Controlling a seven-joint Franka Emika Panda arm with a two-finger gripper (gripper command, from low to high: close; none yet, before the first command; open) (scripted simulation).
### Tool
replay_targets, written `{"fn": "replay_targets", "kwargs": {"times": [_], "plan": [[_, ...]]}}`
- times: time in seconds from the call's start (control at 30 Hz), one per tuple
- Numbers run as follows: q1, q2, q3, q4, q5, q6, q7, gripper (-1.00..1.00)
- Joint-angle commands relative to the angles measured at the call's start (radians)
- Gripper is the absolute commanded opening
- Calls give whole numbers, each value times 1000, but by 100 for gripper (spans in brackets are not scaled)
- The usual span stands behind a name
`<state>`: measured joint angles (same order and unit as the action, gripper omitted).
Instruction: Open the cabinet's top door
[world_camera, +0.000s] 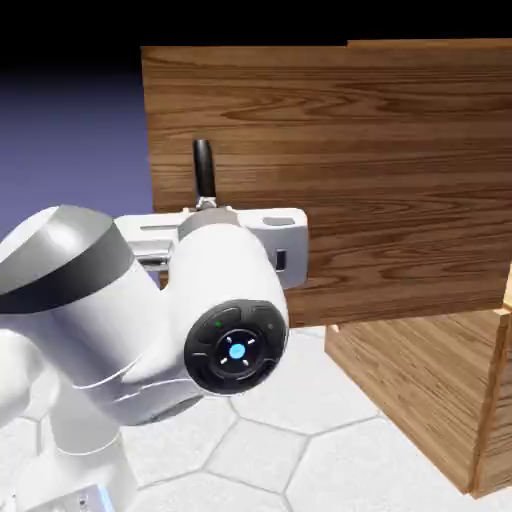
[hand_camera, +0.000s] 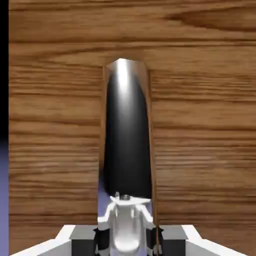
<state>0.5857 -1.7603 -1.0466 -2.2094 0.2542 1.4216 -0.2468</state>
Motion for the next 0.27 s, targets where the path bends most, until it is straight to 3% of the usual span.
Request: {"fn": "replay_targets", "kwargs": {"times": [0.0,0.23], "plan": [[27,-1,-2,36,-5,-28,7,-100],[206,4,-2,282,-18,-217,57,-100]]}}
